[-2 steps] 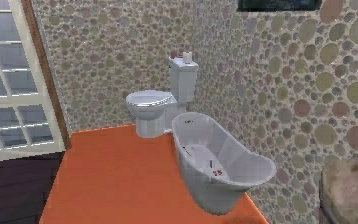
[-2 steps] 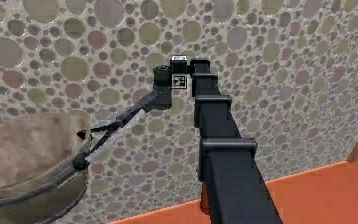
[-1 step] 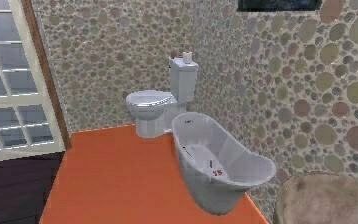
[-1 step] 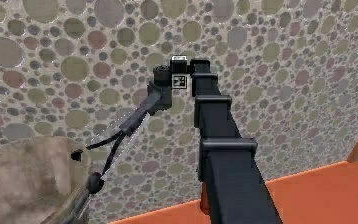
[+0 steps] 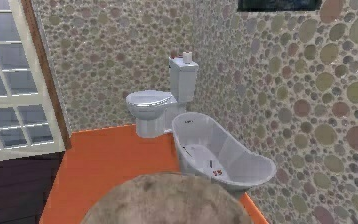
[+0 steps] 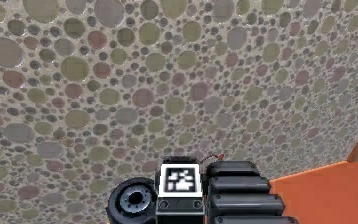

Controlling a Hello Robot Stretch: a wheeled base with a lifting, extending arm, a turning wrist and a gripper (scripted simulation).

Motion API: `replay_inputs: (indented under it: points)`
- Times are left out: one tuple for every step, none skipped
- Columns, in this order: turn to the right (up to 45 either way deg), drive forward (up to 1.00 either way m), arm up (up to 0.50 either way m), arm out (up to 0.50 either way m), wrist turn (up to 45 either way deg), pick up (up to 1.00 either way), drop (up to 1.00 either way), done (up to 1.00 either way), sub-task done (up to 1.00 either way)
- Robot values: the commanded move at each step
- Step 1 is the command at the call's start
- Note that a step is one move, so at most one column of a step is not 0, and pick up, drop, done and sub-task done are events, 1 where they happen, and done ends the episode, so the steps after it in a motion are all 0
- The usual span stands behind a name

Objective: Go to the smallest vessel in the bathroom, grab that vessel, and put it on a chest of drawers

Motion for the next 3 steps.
replay_inputs:
  points:
    - [-27.0, 0.00, 0.00, 0.00, 0.0, 0.00, 0.00, 0.00, 0.00]
    - [0.0, 0.75, 0.00, 0.00, 0.0, 0.00, 0.00, 0.00, 0.00]
    - [-42.0, 0.00, 0.00, 0.00, 0.0, 0.00, 0.00, 0.00, 0.00]
